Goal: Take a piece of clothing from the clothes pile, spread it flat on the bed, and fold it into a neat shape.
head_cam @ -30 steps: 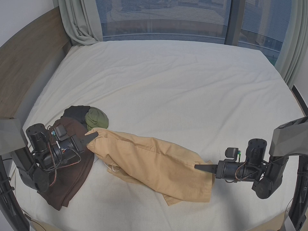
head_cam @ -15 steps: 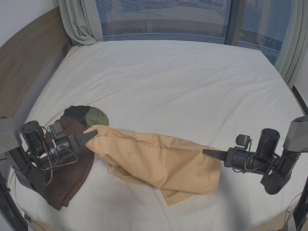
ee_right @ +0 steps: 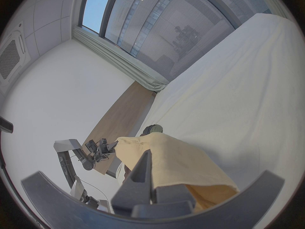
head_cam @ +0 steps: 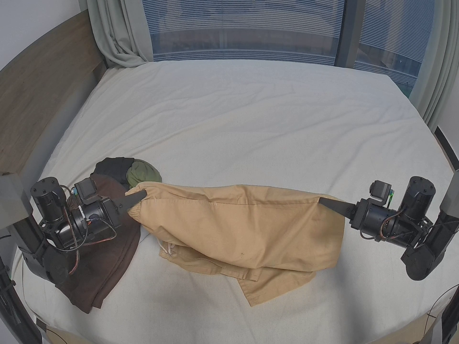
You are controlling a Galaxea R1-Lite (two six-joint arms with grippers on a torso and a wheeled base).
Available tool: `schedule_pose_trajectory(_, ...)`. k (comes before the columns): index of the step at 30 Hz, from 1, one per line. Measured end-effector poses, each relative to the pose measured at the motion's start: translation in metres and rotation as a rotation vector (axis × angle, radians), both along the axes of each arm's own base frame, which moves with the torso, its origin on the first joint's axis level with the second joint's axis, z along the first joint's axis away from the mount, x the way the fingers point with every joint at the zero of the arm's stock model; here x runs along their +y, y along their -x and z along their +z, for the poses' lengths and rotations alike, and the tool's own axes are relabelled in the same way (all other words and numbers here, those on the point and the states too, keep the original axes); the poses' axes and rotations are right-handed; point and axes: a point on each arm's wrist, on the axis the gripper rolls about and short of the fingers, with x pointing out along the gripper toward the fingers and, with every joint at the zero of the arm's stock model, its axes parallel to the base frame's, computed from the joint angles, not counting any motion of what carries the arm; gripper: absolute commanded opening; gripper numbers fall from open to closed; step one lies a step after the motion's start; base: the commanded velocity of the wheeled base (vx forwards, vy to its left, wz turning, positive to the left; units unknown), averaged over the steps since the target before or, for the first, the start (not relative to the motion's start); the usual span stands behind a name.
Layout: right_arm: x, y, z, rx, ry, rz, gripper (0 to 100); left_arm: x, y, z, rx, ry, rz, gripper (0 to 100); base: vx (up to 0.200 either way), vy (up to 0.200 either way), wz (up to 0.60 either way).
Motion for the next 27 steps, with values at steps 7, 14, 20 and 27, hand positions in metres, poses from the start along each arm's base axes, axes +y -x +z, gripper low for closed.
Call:
schedule_pose_trajectory(7,-0.007,-0.003,0.005,-0.020,-0.005,-0.027,0,0.001,-0.003,0.001,-0.034,-0.023,0.002,0,0.000,0.000,0.00)
schedule_pose_trajectory(14,-0.013,-0.005,0.011,-0.034,-0.021,-0.050,0,0.001,-0.004,0.001,-0.042,-0.028,0.003,0,0.000,0.000,0.00)
schedule_pose_trajectory(20,-0.018,-0.004,0.019,-0.052,-0.037,-0.066,0,0.002,-0.007,0.002,-0.049,-0.027,0.005,0,0.000,0.000,0.00)
schedule_pose_trajectory(27,-0.022,-0.004,0.027,-0.082,-0.045,-0.079,0,0.002,-0.007,0.003,-0.052,-0.026,-0.012,0,0.000,0.000,0.00)
